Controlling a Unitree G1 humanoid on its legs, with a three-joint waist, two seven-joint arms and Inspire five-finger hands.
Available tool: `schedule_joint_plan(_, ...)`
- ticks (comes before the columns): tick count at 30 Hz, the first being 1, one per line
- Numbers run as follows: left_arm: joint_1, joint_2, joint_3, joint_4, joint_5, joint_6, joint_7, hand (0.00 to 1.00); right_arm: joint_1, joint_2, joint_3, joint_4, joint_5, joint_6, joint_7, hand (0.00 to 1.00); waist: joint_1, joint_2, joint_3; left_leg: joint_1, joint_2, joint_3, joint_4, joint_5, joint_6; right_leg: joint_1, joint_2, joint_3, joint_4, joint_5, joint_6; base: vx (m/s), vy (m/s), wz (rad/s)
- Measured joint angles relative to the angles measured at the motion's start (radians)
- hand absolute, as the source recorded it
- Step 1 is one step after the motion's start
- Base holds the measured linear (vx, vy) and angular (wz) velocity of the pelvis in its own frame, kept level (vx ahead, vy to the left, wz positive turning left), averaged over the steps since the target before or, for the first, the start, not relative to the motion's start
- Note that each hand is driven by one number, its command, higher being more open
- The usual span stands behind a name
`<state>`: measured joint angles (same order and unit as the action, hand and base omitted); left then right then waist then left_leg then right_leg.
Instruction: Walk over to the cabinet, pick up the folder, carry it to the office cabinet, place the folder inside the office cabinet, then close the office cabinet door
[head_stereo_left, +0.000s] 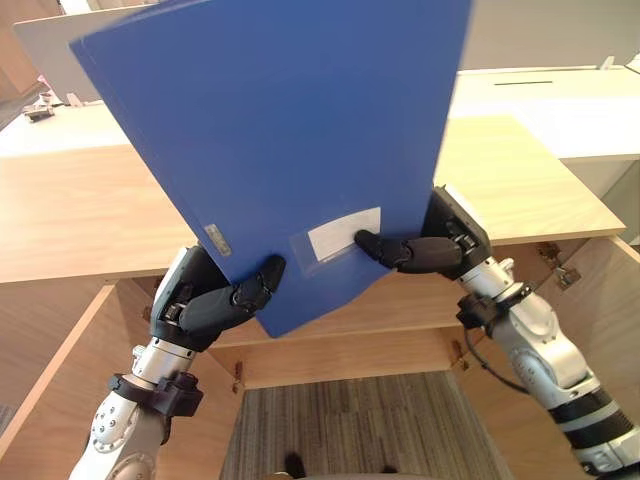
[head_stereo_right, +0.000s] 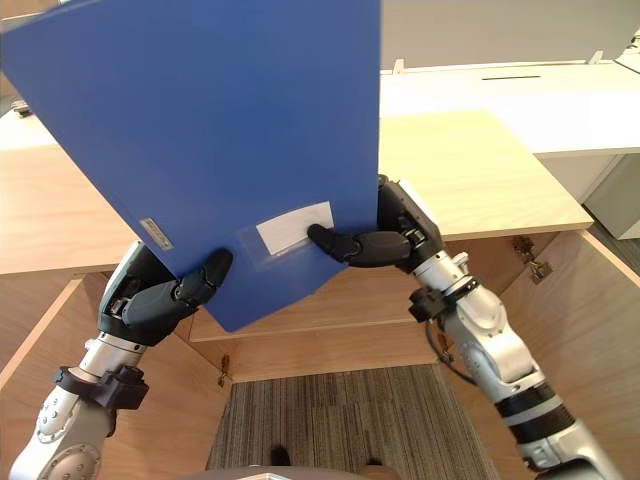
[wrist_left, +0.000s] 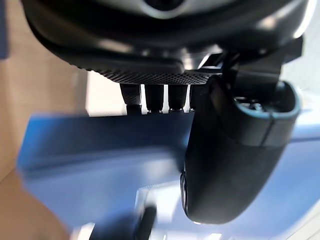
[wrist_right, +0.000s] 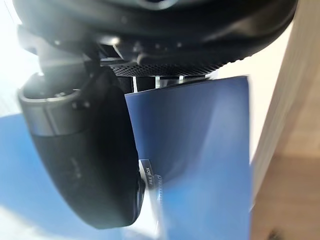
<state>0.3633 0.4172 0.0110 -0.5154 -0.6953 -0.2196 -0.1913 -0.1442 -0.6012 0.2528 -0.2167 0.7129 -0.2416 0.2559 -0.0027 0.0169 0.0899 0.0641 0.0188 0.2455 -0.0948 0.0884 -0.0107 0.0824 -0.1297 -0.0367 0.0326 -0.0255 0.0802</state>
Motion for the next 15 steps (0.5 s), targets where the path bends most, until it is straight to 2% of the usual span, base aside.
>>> schedule_joint_plan(3, -0.017, -0.117, -0.008, -0.046, 0.121, -0.035, 0.021, 1.00, 0.002, 0.120, -0.046, -0.023, -0.039, 0.000, -0.016, 0.00, 0.017, 0.003, -0.003, -0.003, -0.002, -0.014, 0.000, 0.003, -0.001, 0.002, -0.002, -0.015, 0.001, 0.000, 0.000, -0.05, -0.003, 0.13)
schedule_joint_plan(4, -0.020, -0.132, -0.007, -0.050, 0.150, -0.044, 0.030, 1.00, 0.002, 0.136, -0.052, -0.030, -0.044, 0.000, -0.020, 0.00, 0.018, 0.005, -0.004, -0.006, -0.003, -0.020, 0.000, 0.004, -0.002, 0.002, -0.002, -0.020, 0.001, -0.001, -0.001, -0.05, 0.001, 0.21)
schedule_joint_plan(7, -0.020, -0.244, 0.047, -0.081, 0.306, -0.080, 0.095, 1.00, 0.004, 0.229, -0.055, -0.060, -0.080, 0.000, -0.039, 0.00, 0.019, 0.007, -0.006, -0.011, -0.003, -0.040, 0.000, 0.014, -0.004, 0.005, -0.002, -0.037, 0.001, -0.008, -0.006, -0.05, -0.013, 0.19)
schedule_joint_plan(9, -0.009, -0.349, 0.091, -0.087, 0.395, -0.106, 0.144, 1.00, 0.030, 0.280, -0.063, -0.083, -0.116, 0.000, -0.049, 0.00, 0.032, 0.008, -0.007, -0.012, -0.002, -0.056, 0.000, 0.020, -0.006, 0.012, 0.000, -0.055, 0.001, -0.013, -0.005, -0.04, -0.025, 0.22)
schedule_joint_plan(15, 0.062, -0.449, 0.134, -0.087, 0.470, -0.123, 0.221, 1.00, 0.079, 0.345, -0.091, -0.079, -0.154, 0.002, -0.066, 0.00, 0.050, 0.006, -0.007, -0.029, -0.005, -0.103, 0.000, 0.039, 0.000, 0.023, -0.001, -0.104, -0.004, -0.016, -0.004, -0.01, -0.016, 0.23)
